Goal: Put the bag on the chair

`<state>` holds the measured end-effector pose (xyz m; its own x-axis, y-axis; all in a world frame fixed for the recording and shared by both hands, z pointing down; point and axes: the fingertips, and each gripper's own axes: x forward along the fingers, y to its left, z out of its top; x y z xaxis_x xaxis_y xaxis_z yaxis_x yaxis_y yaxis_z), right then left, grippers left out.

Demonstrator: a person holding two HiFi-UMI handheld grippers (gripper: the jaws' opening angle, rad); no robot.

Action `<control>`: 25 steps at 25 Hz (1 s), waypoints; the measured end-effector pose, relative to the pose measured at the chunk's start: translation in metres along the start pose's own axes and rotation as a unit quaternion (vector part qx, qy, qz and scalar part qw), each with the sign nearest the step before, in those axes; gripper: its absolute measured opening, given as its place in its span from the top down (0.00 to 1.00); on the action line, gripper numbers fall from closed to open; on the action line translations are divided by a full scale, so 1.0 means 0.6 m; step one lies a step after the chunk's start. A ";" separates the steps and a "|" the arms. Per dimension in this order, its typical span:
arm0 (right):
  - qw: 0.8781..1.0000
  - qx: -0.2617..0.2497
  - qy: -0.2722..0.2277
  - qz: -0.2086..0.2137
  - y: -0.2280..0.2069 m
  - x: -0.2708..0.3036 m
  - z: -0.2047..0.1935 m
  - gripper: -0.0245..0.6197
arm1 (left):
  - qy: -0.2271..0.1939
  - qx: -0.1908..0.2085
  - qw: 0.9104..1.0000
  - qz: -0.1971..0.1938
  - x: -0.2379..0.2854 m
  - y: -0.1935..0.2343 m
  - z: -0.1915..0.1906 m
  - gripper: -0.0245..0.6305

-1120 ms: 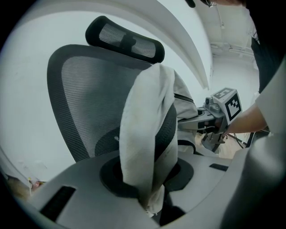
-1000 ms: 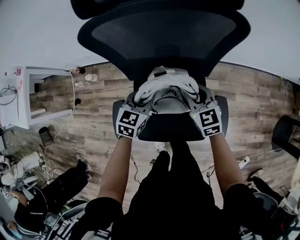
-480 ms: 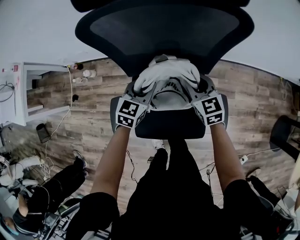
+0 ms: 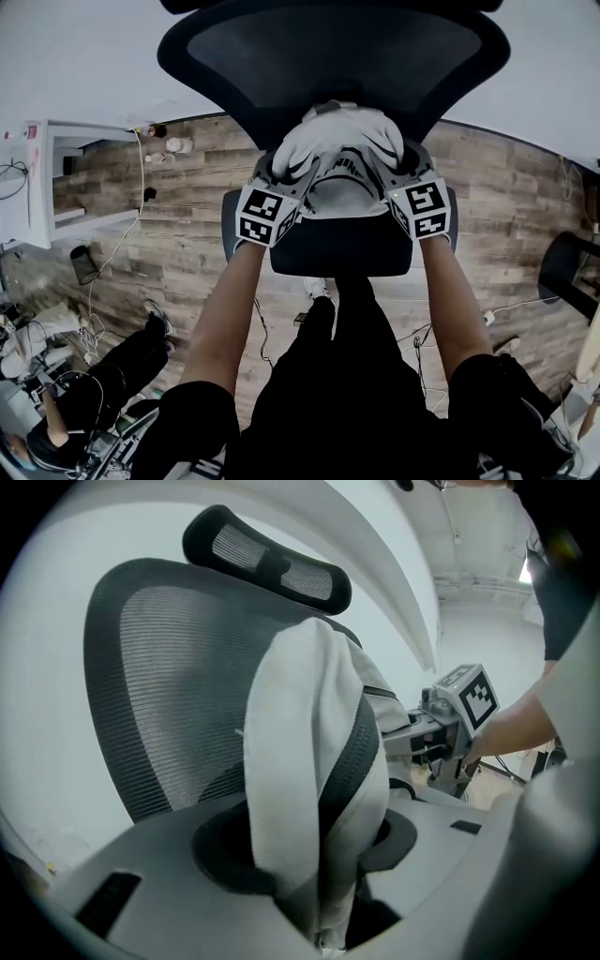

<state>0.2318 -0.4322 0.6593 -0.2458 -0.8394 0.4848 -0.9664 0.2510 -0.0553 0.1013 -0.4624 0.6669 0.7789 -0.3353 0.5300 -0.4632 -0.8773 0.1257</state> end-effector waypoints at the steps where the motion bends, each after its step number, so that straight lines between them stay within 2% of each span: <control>1: 1.000 0.008 0.001 0.001 -0.003 0.000 -0.001 0.66 | -0.001 -0.008 1.000 -0.003 -0.001 0.001 -0.001 0.64; 3: 1.000 0.026 0.004 0.009 -0.006 -0.001 -0.005 0.52 | -0.004 -0.020 1.000 -0.013 -0.004 0.002 -0.004 0.53; 5: 0.999 0.028 0.008 0.013 -0.005 -0.009 -0.009 0.47 | -0.010 -0.022 1.000 -0.016 -0.012 0.003 -0.008 0.42; 7: 1.000 0.017 0.008 0.009 0.000 -0.025 -0.012 0.45 | -0.015 -0.021 1.000 -0.009 -0.027 -0.001 -0.012 0.38; 17: 0.999 0.005 -0.035 -0.024 0.048 -0.134 0.015 0.44 | -0.050 -0.016 0.998 0.027 -0.126 -0.043 -0.001 0.37; 23: 0.997 -0.016 -0.064 -0.035 0.105 -0.200 0.074 0.44 | -0.108 -0.019 0.993 0.050 -0.213 -0.067 0.057 0.37; 25: 0.996 -0.026 -0.071 -0.040 0.128 -0.225 0.092 0.47 | -0.122 -0.016 0.991 0.051 -0.246 -0.084 0.070 0.37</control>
<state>0.1869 -0.3259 0.5414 -0.1801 -0.9165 0.3573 -0.9790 0.2022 0.0251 0.0275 -0.3828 0.5473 0.8043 -0.4990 0.3225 -0.5553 -0.8244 0.1093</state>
